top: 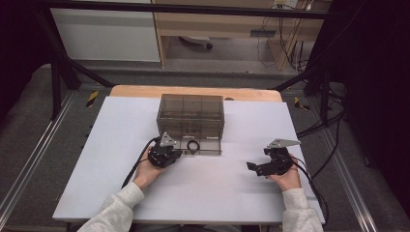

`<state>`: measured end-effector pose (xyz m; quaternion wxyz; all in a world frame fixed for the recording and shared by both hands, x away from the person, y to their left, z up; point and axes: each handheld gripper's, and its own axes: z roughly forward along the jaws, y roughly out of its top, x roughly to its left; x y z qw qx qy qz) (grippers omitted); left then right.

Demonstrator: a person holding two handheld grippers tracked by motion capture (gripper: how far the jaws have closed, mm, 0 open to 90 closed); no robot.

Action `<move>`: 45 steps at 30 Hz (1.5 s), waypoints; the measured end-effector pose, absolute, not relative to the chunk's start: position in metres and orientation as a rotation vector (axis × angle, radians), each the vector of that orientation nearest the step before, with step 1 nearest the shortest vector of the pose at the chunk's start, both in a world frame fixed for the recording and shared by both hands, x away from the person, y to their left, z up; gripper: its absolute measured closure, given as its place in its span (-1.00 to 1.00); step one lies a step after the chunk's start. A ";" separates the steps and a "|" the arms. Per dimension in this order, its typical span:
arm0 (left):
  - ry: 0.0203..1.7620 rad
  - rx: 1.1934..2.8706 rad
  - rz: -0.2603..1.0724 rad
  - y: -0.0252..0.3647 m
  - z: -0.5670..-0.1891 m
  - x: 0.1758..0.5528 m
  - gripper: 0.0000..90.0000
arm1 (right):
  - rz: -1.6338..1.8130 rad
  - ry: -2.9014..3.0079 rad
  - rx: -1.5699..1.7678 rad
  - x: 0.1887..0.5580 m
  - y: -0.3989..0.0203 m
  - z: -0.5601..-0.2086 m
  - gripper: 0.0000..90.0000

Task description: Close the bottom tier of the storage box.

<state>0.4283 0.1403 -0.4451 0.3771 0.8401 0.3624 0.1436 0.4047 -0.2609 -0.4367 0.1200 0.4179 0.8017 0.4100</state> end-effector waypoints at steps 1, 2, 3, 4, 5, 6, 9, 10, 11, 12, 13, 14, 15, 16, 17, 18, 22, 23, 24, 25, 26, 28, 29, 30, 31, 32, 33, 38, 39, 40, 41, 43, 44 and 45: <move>0.925 2.149 0.367 0.141 -0.445 0.429 0.99 | 1.198 2.344 1.216 0.405 -0.261 -0.437 -0.99; 0.926 2.147 0.367 0.141 -0.445 0.429 0.99 | 1.198 2.343 1.218 0.405 -0.261 -0.437 -0.99; 0.928 2.147 0.367 0.141 -0.446 0.429 0.99 | 1.197 2.344 1.217 0.405 -0.261 -0.437 -0.99; 0.930 2.145 0.365 0.141 -0.446 0.429 0.99 | 1.198 2.343 1.216 0.405 -0.261 -0.437 -0.99; 0.922 2.140 0.365 0.140 -0.447 0.430 0.99 | 1.199 2.343 1.217 0.405 -0.261 -0.437 -0.99; 0.920 2.143 0.374 0.140 -0.447 0.431 0.99 | 1.199 2.343 1.217 0.405 -0.261 -0.437 -0.99; 0.936 2.142 0.373 0.140 -0.447 0.430 0.99 | 1.199 2.344 1.216 0.405 -0.261 -0.437 -0.99; 0.937 2.139 0.376 0.140 -0.447 0.430 0.99 | 1.199 2.343 1.217 0.405 -0.261 -0.437 -0.99; 0.926 2.131 0.373 0.140 -0.447 0.431 0.99 | 1.199 2.343 1.216 0.405 -0.261 -0.437 -0.99; 0.925 2.130 0.374 0.140 -0.447 0.431 0.99 | 1.198 2.344 1.216 0.405 -0.261 -0.437 -0.99; 0.936 2.136 0.381 0.140 -0.447 0.431 0.99 | 1.198 2.344 1.213 0.405 -0.261 -0.437 -0.99; 0.935 2.134 0.384 0.140 -0.447 0.431 0.99 | 1.198 2.344 1.214 0.405 -0.261 -0.437 -0.99; 0.935 2.133 0.384 0.140 -0.447 0.431 0.99 | 1.198 2.344 1.216 0.405 -0.261 -0.437 -0.99; 0.935 2.131 0.386 0.140 -0.447 0.431 0.99 | 1.199 2.344 1.215 0.405 -0.261 -0.437 -0.99; 0.938 2.127 0.387 0.140 -0.447 0.432 0.99 | 1.198 2.344 1.216 0.405 -0.261 -0.437 -0.99; 0.939 2.125 0.386 0.140 -0.447 0.432 0.99 | 1.198 2.343 1.217 0.405 -0.261 -0.437 -0.99; 0.940 2.121 0.382 0.140 -0.447 0.433 0.99 | 1.199 2.343 1.216 0.405 -0.261 -0.437 -0.99; 0.943 2.119 0.382 0.140 -0.447 0.433 0.99 | 1.197 2.343 1.216 0.405 -0.261 -0.437 -0.99; 0.930 2.112 0.381 0.139 -0.448 0.434 0.99 | 1.197 2.342 1.221 0.405 -0.261 -0.437 -0.99; 0.944 2.116 0.383 0.140 -0.448 0.434 0.99 | 1.199 2.343 1.222 0.405 -0.261 -0.437 -0.99; 0.948 2.112 0.383 0.140 -0.448 0.434 0.99 | 1.199 2.341 1.222 0.405 -0.261 -0.437 -0.99; 0.956 2.106 0.385 0.140 -0.447 0.435 0.99 | 1.199 2.341 1.222 0.405 -0.261 -0.437 -0.99; 0.958 2.105 0.387 0.140 -0.447 0.436 0.99 | 1.200 2.342 1.222 0.405 -0.261 -0.437 -0.99; 0.961 2.104 0.390 0.140 -0.447 0.436 0.99 | 1.199 2.342 1.218 0.405 -0.261 -0.437 -0.99; 0.963 2.104 0.393 0.140 -0.447 0.437 0.99 | 1.199 2.344 1.216 0.405 -0.261 -0.437 -0.99; 0.965 2.101 0.394 0.140 -0.448 0.437 0.99 | 1.200 2.344 1.216 0.405 -0.261 -0.437 -0.99; 0.967 2.100 0.398 0.140 -0.448 0.438 0.99 | 1.199 2.345 1.215 0.405 -0.261 -0.437 -0.99; 0.960 2.092 0.406 0.140 -0.448 0.441 0.99 | 1.199 2.341 1.222 0.405 -0.261 -0.437 -0.99; 0.958 2.091 0.408 0.140 -0.448 0.441 0.99 | 1.199 2.341 1.221 0.405 -0.261 -0.437 -0.99; 0.962 2.086 0.410 0.140 -0.448 0.442 0.99 | 1.198 2.341 1.222 0.405 -0.261 -0.437 -0.99; 0.977 2.089 0.411 0.141 -0.447 0.442 0.99 | 1.199 2.343 1.221 0.405 -0.261 -0.437 -0.99; 0.982 2.083 0.413 0.142 -0.447 0.442 0.99 | 1.201 2.342 1.221 0.405 -0.261 -0.437 -0.99; 0.982 2.084 0.414 0.142 -0.447 0.443 0.99 | 1.200 2.342 1.216 0.405 -0.261 -0.437 -0.99; 0.983 2.085 0.414 0.142 -0.447 0.443 0.99 | 1.199 2.343 1.216 0.405 -0.261 -0.437 -0.99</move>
